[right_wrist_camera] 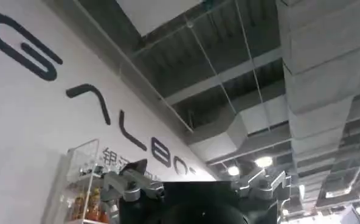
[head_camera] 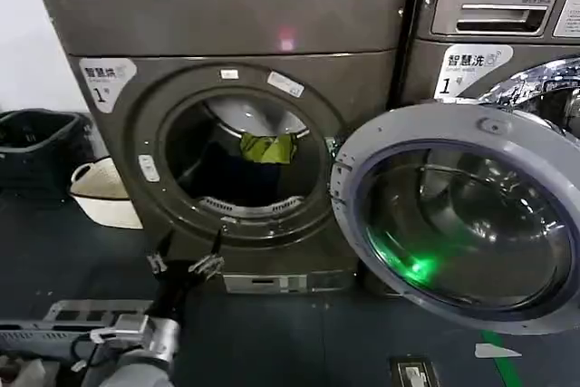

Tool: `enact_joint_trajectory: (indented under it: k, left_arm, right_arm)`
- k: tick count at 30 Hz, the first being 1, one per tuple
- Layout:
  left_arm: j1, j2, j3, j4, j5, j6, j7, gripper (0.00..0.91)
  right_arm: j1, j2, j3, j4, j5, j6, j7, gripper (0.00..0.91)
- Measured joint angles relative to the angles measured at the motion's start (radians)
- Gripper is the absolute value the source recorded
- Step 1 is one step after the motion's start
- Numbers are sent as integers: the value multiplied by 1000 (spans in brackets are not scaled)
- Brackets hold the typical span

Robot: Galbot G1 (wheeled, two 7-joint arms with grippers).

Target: Grasp the clothes from the dryer.

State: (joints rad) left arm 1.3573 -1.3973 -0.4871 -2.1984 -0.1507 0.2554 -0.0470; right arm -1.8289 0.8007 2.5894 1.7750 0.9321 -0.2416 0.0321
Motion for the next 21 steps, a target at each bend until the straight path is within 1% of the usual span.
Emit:
enact_joint_trajectory:
  k: [21]
  left_arm:
    - [3,6,7,-2,1,-6,0,907]
  right_arm:
    - [-12,3,14,3,14,15,-3,907]
